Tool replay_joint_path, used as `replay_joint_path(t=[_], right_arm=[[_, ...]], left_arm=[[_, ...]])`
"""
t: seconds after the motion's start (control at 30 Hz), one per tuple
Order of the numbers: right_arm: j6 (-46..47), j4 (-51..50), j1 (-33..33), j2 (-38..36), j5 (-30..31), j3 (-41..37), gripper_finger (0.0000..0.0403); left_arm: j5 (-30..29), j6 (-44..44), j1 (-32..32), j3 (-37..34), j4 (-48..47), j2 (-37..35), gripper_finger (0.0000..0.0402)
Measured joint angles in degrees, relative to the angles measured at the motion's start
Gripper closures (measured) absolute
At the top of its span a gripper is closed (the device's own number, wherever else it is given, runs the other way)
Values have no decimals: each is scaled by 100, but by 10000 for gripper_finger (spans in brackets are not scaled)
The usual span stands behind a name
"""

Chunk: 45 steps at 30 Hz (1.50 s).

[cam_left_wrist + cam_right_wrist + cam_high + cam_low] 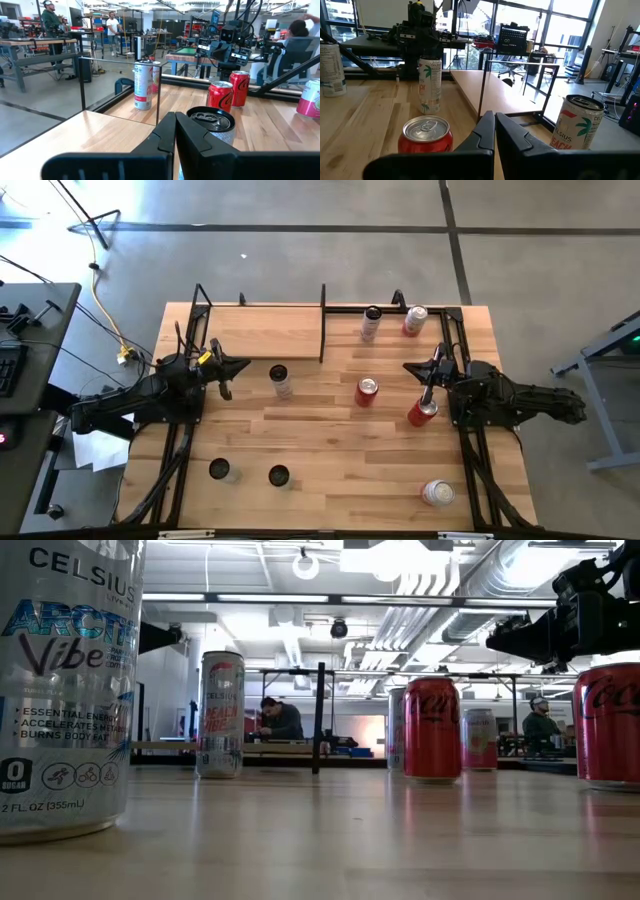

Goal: Place canned beverage on shelf

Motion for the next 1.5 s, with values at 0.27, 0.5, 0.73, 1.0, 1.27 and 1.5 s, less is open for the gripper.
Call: replay_joint_path(t=[0.27, 0.5, 0.73, 1.0, 1.27, 1.5], right_arm=[[0, 0, 2, 0, 0, 0, 403], [0, 0, 1, 0, 1, -1, 403], [0, 0, 2, 0, 0, -1, 403], [0, 1, 2, 0, 0, 0, 403], [0, 2, 2, 0, 0, -1, 403], [0, 2, 1, -2, 0, 0, 403]], left_arm=[[-322, 425, 15, -2, 239, 2, 398], [-422, 161, 15, -2, 240, 2, 398], [-489, 26, 20, -2, 522, 11, 398], [678, -593, -117, 492, 693, 471, 401], [516, -474, -471, 1492, 419, 2108, 401], [257, -86, -733, 2979, -701, 3632, 397]])
